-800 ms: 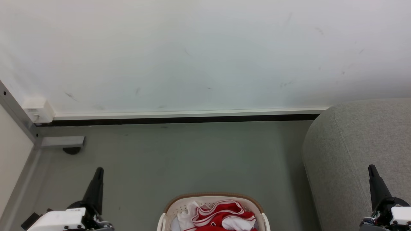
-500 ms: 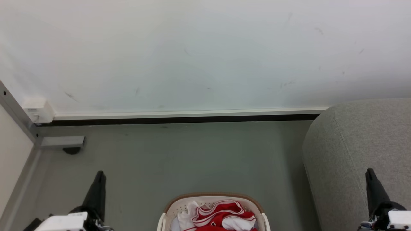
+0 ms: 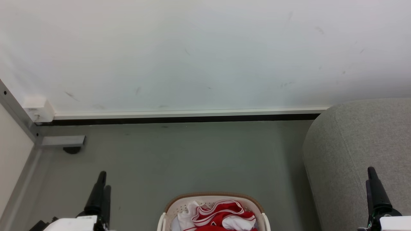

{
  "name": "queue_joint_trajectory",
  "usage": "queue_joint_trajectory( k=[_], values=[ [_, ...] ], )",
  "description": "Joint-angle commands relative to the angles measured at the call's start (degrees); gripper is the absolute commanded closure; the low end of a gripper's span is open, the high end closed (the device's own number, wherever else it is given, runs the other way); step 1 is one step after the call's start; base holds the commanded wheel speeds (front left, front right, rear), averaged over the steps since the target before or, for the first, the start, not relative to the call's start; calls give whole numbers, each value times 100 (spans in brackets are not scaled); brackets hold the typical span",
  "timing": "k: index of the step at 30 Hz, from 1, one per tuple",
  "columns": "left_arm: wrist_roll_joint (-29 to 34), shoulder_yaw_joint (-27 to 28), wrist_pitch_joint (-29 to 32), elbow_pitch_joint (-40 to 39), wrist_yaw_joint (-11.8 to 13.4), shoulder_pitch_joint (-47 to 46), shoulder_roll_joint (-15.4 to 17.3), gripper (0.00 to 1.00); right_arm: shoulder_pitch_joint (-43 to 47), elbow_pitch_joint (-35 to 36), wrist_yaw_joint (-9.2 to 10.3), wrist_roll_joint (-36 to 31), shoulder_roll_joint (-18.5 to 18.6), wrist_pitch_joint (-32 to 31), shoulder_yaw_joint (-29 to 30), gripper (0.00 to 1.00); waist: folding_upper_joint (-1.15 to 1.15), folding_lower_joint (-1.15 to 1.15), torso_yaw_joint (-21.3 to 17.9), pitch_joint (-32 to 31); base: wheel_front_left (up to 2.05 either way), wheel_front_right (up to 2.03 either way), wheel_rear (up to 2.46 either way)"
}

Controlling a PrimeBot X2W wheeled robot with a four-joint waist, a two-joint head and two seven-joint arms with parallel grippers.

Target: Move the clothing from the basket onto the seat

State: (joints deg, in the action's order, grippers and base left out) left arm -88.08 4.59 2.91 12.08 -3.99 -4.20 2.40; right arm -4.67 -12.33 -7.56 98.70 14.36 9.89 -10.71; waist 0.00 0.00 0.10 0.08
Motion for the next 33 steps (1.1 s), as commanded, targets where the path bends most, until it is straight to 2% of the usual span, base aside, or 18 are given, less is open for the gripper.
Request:
queue_joint_trajectory(
  k=[1,7,8,18,33],
  values=[
    [264,-56,-80,-117,9,-76,32,0,-62,128,2,-491,10,44,133,0,0,0,2,2,0,0,0],
    [996,-166,-234,-178,142,-81,35,0,-13,248,2,-1621,-89,87,267,0,0,0,4,9,0,0,0],
    [996,-166,-234,-178,142,-81,35,0,-13,248,2,-1621,-89,87,267,0,0,0,4,9,0,0,0],
    [2557,-388,-463,-231,284,-58,39,0,47,277,3,-3447,-244,149,406,0,0,0,-9,17,0,0,0],
    [4083,-534,-763,-105,507,-56,46,0,51,180,5,-5089,-443,236,657,0,0,0,-42,16,0,0,0]
  ],
)
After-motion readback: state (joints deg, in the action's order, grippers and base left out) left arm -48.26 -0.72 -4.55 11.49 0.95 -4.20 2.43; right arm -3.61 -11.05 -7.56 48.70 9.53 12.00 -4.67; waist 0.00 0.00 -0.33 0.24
